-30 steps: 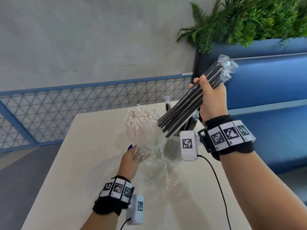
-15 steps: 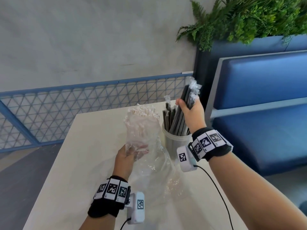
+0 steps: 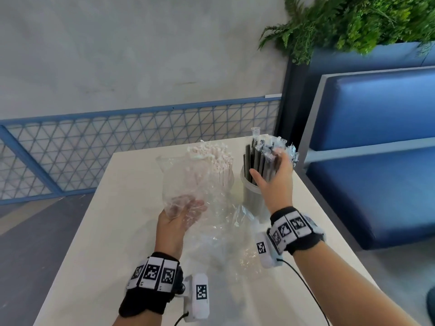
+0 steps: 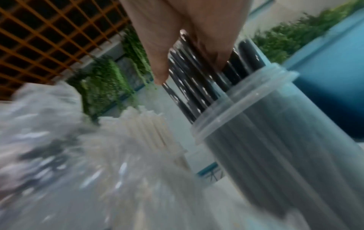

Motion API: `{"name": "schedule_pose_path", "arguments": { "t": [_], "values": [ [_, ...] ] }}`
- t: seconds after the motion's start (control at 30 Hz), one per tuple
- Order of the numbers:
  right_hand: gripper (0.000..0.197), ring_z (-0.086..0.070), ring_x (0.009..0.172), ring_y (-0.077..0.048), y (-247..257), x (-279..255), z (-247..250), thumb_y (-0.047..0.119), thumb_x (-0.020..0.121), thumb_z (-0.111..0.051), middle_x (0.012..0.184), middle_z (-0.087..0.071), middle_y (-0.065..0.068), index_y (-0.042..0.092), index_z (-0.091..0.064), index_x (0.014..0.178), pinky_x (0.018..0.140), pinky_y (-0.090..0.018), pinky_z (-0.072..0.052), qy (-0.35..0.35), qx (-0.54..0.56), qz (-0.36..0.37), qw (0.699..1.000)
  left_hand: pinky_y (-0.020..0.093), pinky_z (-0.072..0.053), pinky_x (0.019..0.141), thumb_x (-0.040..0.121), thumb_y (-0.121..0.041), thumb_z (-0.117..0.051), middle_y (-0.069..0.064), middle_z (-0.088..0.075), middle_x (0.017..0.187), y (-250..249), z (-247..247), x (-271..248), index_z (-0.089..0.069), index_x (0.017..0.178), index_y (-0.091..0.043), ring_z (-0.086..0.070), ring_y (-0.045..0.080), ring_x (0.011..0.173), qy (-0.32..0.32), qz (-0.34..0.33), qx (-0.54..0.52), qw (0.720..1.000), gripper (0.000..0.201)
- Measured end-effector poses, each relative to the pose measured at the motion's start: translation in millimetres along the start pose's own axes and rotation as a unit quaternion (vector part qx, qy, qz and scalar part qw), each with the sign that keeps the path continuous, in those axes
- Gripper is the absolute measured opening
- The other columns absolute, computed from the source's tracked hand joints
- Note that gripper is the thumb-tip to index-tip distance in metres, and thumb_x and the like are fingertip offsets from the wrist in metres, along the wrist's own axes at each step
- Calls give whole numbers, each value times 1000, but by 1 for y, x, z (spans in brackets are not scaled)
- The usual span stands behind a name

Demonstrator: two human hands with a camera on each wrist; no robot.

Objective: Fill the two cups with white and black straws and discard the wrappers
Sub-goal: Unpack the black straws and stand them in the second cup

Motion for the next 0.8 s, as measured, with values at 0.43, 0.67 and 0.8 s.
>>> {"name": "schedule_pose_path", "arguments": {
  "t": [0.43,0.67,0.8],
  "values": [
    [39,-57,115,-23,-95,-125,-29,48,92,-40,125,-57,-1,28,-43,125,98,-43,-43,200,255,-365,873,34,-59,70,74,-39,-59,7,-72,78,35,19,-13,-67,85,-13,-70,22,72,-47,59,-78,994,29],
    [18,-62,79,-22,-89,-118,-16,23,95,-45,77,-56,-3,11,-53,106,76,-36,-51,167,237,-312,905,34,-34,101,64,-9,-83,8,-26,143,8,48,-24,-22,140,-20,-38,18,124,-190,-165,279,927,98],
    [10,-62,75,-21,-86,-119,-16,26,95,-47,72,-57,0,22,-54,100,73,-37,-51,182,239,-312,901,53,-12,111,76,-54,-56,-2,-60,117,6,38,-21,-60,106,-25,-44,21,120,-95,-233,553,794,42]
  ]
}}
Point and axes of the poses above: each hand's wrist, its own x-axis towards the middle knuckle, its own z-axis out of the back of the hand, y = z × x, the point moved 6 cm from there along x, towards the middle knuckle
